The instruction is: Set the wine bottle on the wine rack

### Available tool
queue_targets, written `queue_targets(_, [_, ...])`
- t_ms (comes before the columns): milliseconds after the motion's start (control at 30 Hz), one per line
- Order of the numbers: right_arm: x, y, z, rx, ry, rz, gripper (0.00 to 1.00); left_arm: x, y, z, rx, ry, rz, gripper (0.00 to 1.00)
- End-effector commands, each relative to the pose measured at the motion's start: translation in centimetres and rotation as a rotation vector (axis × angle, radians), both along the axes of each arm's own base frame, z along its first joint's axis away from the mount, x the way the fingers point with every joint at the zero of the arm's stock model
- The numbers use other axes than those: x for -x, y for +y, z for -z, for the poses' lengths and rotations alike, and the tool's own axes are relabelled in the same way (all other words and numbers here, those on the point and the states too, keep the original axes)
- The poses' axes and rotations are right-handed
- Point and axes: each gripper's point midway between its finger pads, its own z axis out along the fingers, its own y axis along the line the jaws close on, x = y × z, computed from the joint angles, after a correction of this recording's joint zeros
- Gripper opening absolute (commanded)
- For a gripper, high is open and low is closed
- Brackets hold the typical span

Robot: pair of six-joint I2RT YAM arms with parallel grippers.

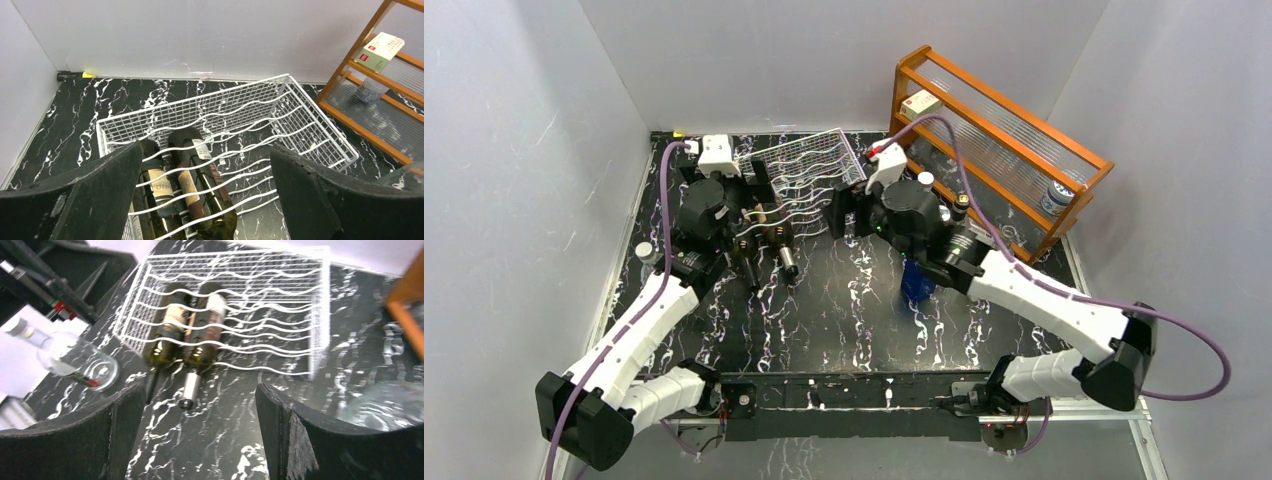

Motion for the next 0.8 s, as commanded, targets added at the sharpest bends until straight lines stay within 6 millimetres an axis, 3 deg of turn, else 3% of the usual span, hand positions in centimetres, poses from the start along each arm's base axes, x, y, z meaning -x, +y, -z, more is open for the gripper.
queue_targets(0, [-1.0,-5.9,-4.3,0.086,-0.122,0.187,0.9,0.7,-0.4,-2.4,0.037,-0.092,0.049,0.98])
queue_targets(133, [-1.0,-10.4,-6.9,0.112,-0.174,0.332,0.9,1.0,-1.9,-2.5,0.02,-0.109,0.147,0.98])
queue_targets(300, [-0.2,-14.5,-8.6,0.121,-0.195,0.433,0.9,2.7,-6.4,-2.7,-0.018,-0.145,0.432,0.98])
queue_targets(500, [0.9,-17.7,-6.6,0.184,-0.119,0.521,0.91,6.0,-11.7,-2.3,-0.031,-0.159,0.794,0.98])
queue_targets(667, [1.8,-18.9,-4.2,0.233,-0.055,0.538,0.91,7.0,-13.1,-1.8,-0.018,-0.14,0.9,0.98])
queue_targets(767, [2.3,-18.6,-3.0,0.24,-0.024,0.5,0.93,7.1,-13.4,-1.7,-0.014,-0.136,0.913,0.98])
